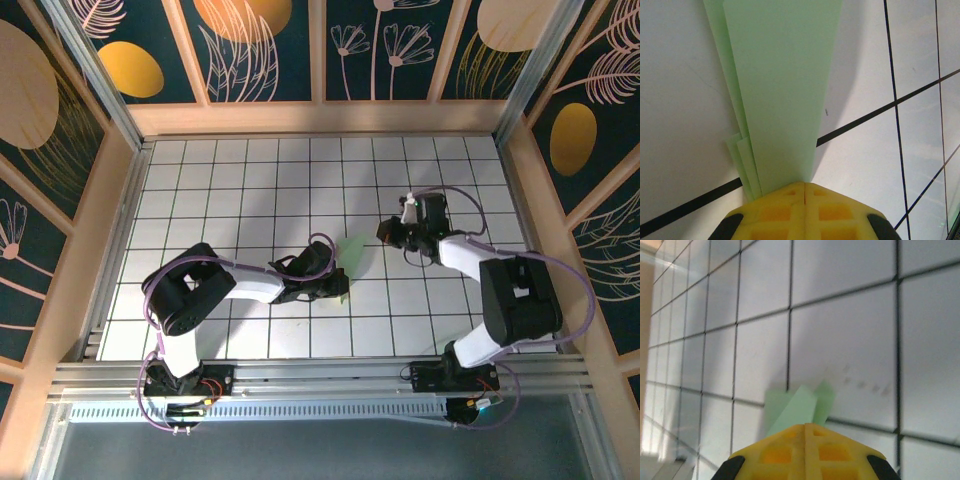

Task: Fold a paper plane with a square sheet of paper (fold left side to right side)
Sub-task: Fold the wing for the fifth time at the center of the table.

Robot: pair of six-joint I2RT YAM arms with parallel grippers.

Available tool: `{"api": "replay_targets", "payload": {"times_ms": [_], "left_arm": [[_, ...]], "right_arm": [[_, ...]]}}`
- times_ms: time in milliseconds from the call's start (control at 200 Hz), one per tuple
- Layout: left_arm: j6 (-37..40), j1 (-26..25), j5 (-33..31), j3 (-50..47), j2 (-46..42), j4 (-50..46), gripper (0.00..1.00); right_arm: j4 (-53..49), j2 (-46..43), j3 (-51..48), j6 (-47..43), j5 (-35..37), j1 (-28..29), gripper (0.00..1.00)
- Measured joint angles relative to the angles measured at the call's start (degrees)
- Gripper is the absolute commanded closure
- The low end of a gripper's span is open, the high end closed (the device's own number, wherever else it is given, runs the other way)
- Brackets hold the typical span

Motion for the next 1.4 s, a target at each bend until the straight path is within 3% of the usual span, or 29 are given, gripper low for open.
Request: {"api": "replay_targets", "payload": {"times_ms": [255, 611, 1201, 1396], "left_arm": [[0.02, 0.0, 0.0, 0.02, 0.0, -0.02, 1.0], [0.02, 0.0, 0.0, 0.39, 0.0, -0.81, 1.0], [0.02, 0.0, 0.0, 0.42, -0.15, -0.87, 1.0], [0.07, 0.07, -0.42, 0.39, -2.25, -4.81, 1.0]], "right_arm": [[0.44, -0.5, -5.38, 7.06, -2.86, 8.04, 1.0], [3.13, 5.11, -4.02, 11.39, -3.37, 12.76, 1.0], [2.56, 9.92, -1.77, 11.5, -2.14, 13.11, 1.0], [2.51, 10.21, -1.73, 11.06, -2.82, 12.7, 1.0]]}}
